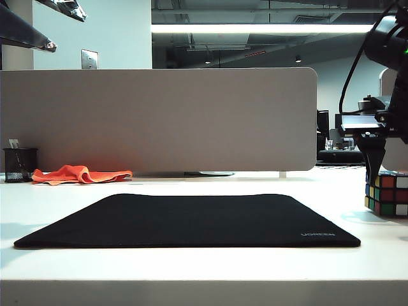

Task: Pick up the cube on the right side of the mouse pad, then place it in the center of the mouse pad.

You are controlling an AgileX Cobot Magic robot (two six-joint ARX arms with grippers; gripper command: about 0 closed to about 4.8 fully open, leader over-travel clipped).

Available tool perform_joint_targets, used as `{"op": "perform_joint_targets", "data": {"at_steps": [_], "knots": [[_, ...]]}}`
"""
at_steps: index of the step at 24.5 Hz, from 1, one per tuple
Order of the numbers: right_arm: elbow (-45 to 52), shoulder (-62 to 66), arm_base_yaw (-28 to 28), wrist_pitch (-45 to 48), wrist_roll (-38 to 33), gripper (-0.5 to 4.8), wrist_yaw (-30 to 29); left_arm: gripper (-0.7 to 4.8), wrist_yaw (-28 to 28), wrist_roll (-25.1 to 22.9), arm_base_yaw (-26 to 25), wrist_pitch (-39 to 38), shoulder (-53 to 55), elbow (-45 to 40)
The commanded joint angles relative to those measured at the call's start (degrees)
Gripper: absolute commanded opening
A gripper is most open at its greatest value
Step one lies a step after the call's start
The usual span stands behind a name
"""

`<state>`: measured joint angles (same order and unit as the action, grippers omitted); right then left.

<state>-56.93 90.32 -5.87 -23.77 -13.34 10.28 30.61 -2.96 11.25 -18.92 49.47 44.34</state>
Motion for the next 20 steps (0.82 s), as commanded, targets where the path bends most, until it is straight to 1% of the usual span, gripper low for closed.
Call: {"op": "perform_joint_targets", "data": {"at_steps": [1,6,8,10,12,16,18,20], "knots": [[-0.50,-3.50,-0.02,2.97,-0.31,3.01,0.11,4.04,0.07,-0.07,-0.02,0.31,-0.11,0.48],[-0.55,-11.17,-0.04,4.94,-0.15,3.01,-0.17,4.04,0.02,-0.09,-0.02,0.31,-0.11,0.48],[-1.22,-13.97,-0.09,4.81,-0.15,3.01,-1.97,4.04,-0.90,-0.07,-0.02,0.33,-0.11,0.48],[-3.19,-16.11,-0.20,3.91,-0.20,3.01,-4.92,4.04,-3.28,-0.07,-0.02,0.35,-0.11,0.48],[-6.54,-16.92,-0.87,1.81,-0.17,3.01,-6.56,4.04,-4.63,-0.07,-0.02,0.37,-0.11,0.48],[-14.45,-16.13,-4.02,-1.99,0.42,3.01,-6.60,4.04,-7.13,-0.09,-0.02,0.59,-0.11,0.48],[-18.08,-15.04,-6.21,-2.08,2.10,3.01,-6.56,4.04,-7.34,-0.28,-0.02,0.52,-0.11,0.48],[-21.57,-13.27,-8.48,-2.32,3.54,3.01,-6.56,4.04,-7.23,-1.49,-0.02,0.13,-0.11,0.50]]}}
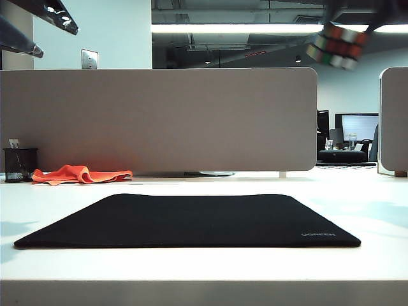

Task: Pick up the cube on the right side of the mouse pad, then place it in the center of the mouse pad.

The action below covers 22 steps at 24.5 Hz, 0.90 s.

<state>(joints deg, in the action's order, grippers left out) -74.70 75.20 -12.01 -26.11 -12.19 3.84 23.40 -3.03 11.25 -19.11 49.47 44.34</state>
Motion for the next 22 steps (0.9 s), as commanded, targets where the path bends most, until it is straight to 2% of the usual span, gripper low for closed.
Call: {"op": "perform_joint_targets", "data": {"at_steps": [1,3,7,22], "knots": [[-6.75,3.98,-4.39,-1.07,3.13,3.01,-0.11,4.04,-0.04,-2.14,-0.02,-0.70,-0.11,0.50],[-11.76,9.46,-8.28,-3.91,3.67,3.01,-0.13,4.04,-0.26,-4.33,-0.02,-4.09,-0.11,0.48],[-14.78,15.74,-11.93,-4.98,4.31,3.01,-0.13,4.04,-0.57,-5.55,-0.02,-5.25,-0.11,0.48],[-14.82,32.72,-21.11,-1.90,7.74,3.01,0.26,4.04,-0.68,-5.55,-0.02,-8.15,-0.13,0.48]]}}
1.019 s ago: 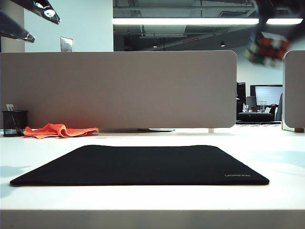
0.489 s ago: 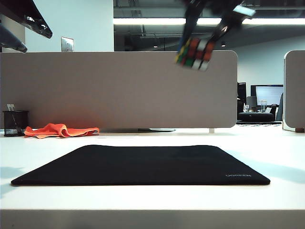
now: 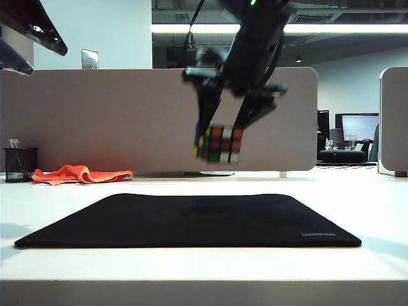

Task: Pick up the cube on the right side of the mouse pad, then place it in the center of the mouse pad.

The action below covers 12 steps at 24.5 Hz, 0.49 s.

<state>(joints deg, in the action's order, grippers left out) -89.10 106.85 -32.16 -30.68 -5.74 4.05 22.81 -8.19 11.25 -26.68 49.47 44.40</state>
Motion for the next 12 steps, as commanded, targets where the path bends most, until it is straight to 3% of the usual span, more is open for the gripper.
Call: {"op": "perform_joint_targets", "data": {"at_steps": [1,12], "knots": [[-0.42,1.99,-1.11,3.06,1.33,3.01,0.00,4.04,-0.11,-0.39,-0.02,-0.81,-0.13,0.42],[-0.33,7.54,-1.66,3.67,1.33,3.10,-0.42,4.04,-0.11,-0.39,-0.02,-1.14,-0.11,0.42]]}}
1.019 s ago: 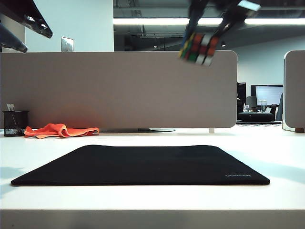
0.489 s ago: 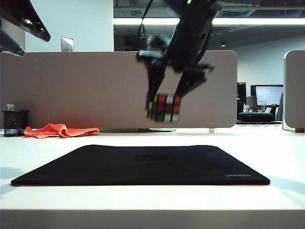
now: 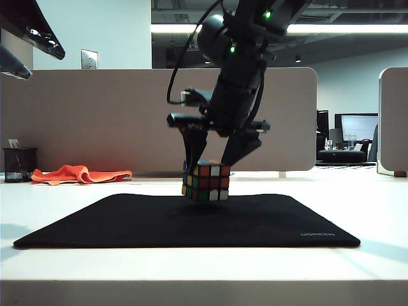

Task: Pick up the cube on the right side of the mouse pad, then place it in the center of the mouse pad.

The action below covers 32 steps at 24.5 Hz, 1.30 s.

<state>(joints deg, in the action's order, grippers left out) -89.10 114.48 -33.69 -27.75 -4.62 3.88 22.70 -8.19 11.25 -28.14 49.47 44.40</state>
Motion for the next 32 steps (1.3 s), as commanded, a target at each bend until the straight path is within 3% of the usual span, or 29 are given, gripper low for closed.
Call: {"op": "perform_joint_targets", "data": {"at_steps": [1,3,7,11,18,21,24,30,32], "knots": [[-0.33,-0.07,-0.13,0.59,0.22,3.20,-0.26,4.04,0.00,-0.39,-0.02,0.37,-0.11,0.42],[-0.33,-0.07,-0.13,0.57,0.20,3.49,-1.09,4.04,0.00,-0.42,-0.02,0.39,-0.11,0.42],[-0.33,-0.09,-0.13,0.68,0.20,3.54,-1.31,4.04,0.00,-0.42,-0.02,0.35,-0.11,0.42],[-0.33,-0.13,-0.13,-0.33,0.20,4.42,-1.31,4.04,0.00,-0.39,-0.02,0.35,-0.11,0.42],[-0.37,-3.04,-0.13,-1.18,0.09,4.32,-1.40,4.04,0.02,-0.39,-0.02,0.35,-0.11,0.42],[-0.37,-9.16,-0.09,-1.38,0.22,2.76,0.85,4.04,0.02,-0.39,-0.02,0.46,-0.11,0.42],[-0.35,-14.99,0.48,-2.47,2.54,1.59,2.64,3.90,0.09,-0.39,-0.02,0.81,-0.11,0.42],[-0.35,-25.11,3.65,-10.71,3.21,0.03,4.52,0.86,0.20,0.09,-0.02,0.90,-0.15,0.42],[-0.35,-27.52,4.74,-13.07,3.26,-0.07,6.38,0.47,0.22,0.13,-0.02,0.68,-0.15,0.42]]}}
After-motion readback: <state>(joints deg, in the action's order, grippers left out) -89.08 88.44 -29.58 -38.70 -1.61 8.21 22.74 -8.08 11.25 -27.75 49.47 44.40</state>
